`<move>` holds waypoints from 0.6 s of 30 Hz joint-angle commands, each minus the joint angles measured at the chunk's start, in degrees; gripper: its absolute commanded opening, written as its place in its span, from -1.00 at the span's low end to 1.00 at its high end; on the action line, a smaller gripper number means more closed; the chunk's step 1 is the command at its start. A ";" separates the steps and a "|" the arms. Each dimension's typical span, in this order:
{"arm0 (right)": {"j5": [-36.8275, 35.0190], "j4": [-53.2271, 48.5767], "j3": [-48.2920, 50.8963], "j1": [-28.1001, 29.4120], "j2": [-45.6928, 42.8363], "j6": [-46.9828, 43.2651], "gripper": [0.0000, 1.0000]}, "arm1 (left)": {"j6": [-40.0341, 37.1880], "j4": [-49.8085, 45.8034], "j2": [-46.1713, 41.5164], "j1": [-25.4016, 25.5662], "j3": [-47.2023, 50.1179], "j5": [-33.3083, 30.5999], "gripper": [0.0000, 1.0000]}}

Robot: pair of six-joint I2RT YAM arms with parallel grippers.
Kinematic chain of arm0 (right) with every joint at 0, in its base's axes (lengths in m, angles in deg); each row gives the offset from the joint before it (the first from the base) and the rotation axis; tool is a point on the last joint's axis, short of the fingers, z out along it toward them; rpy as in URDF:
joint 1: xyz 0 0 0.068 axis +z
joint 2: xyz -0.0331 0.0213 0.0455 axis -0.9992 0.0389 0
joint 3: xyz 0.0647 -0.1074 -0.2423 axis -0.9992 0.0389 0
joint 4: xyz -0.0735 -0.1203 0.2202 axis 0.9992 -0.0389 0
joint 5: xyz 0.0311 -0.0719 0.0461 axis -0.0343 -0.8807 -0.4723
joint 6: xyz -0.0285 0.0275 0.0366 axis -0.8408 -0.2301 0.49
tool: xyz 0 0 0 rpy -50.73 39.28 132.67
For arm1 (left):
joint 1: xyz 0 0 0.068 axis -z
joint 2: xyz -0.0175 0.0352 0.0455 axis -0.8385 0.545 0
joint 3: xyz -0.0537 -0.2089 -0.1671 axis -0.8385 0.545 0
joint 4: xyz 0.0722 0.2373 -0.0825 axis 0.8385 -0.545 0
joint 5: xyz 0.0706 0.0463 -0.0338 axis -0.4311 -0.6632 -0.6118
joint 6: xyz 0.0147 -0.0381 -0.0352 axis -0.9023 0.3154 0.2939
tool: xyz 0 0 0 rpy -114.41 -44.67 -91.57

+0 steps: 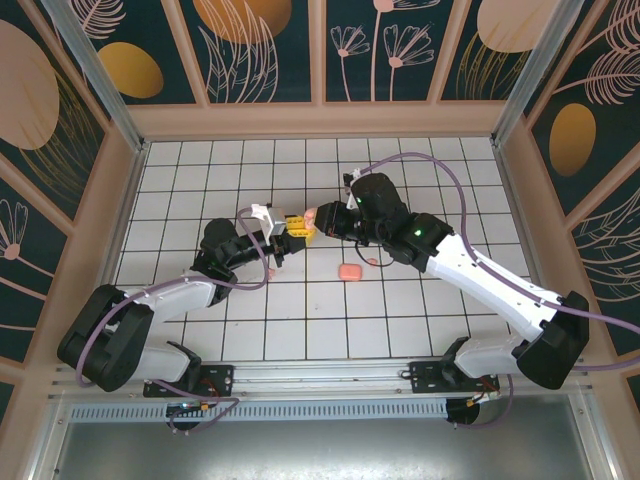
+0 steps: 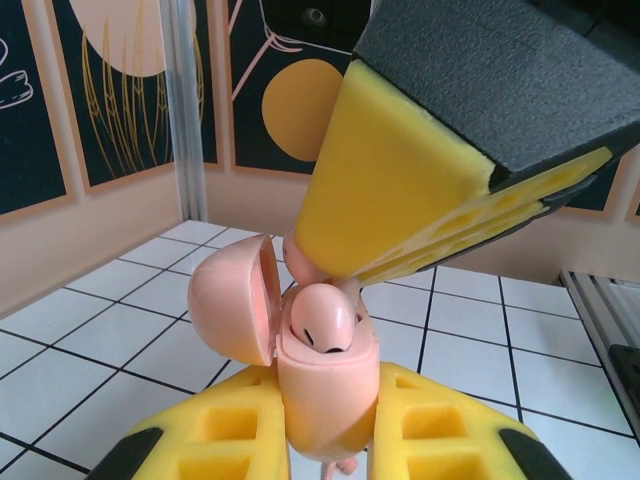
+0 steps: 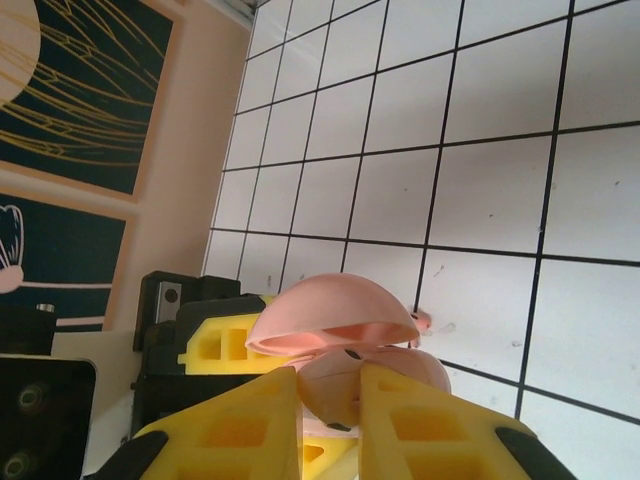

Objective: Insert wireless bluetooth earbuds into charging case

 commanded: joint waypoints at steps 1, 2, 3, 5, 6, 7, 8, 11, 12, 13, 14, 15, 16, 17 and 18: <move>-1.43 -0.60 0.61 0.15 -0.67 5.27 -0.66 | -0.99 2.51 -0.83 0.29 -0.36 -0.10 -0.81; -1.99 -0.95 0.68 0.26 -0.73 6.14 -0.67 | -0.99 2.45 -0.82 0.32 -0.36 -0.09 -0.81; -2.62 -1.38 0.79 0.33 -0.74 7.16 -0.67 | -0.97 2.51 -0.82 0.30 -0.35 -0.19 -0.80; -2.96 -1.44 0.92 0.54 -0.63 8.57 -0.68 | -1.05 2.46 -0.83 0.28 -0.28 -0.10 -0.80; -2.82 -1.18 0.88 0.68 -0.46 8.92 -0.68 | -1.10 2.40 -0.81 0.32 -0.28 -0.08 -0.81; -2.58 -1.00 0.73 0.86 -0.26 8.98 -0.67 | -1.24 2.34 -0.89 0.28 -0.28 -0.05 -0.81; -2.37 -0.98 0.47 0.97 -0.12 8.85 -0.65 | -1.33 2.19 -0.96 0.25 -0.28 -0.02 -0.81; -2.86 -1.63 -0.53 0.99 -0.05 7.89 -0.50 | -1.46 2.10 -1.03 0.32 -0.25 0.00 -0.81; -3.36 -2.12 -0.96 0.99 -0.19 7.45 -0.47 | -1.52 2.11 -1.07 0.29 -0.19 -0.03 -0.81; -3.65 -2.70 -1.36 0.93 -0.30 7.11 -0.43 | -1.52 2.06 -1.23 0.28 -0.24 -0.02 -0.81; -3.89 -3.27 -1.81 0.68 -0.39 6.64 -0.39 | -1.59 1.99 -1.16 0.29 -0.10 -0.11 -0.81; -3.93 -3.81 -2.19 0.50 -0.54 6.24 -0.37 | -1.68 1.91 -1.26 0.29 -0.08 -0.14 -0.80; -3.93 -4.24 -2.50 0.34 -0.66 5.96 -0.36 | -1.68 1.87 -1.31 0.26 -0.10 -0.08 -0.80; -3.93 -4.64 -2.92 0.16 -0.69 5.62 -0.34 | -1.76 1.75 -1.31 0.32 -0.08 -0.10 -0.81; -3.93 -4.93 -3.28 0.05 -0.85 5.26 -0.33 | -1.74 1.79 -1.25 0.26 -0.10 -0.07 -0.80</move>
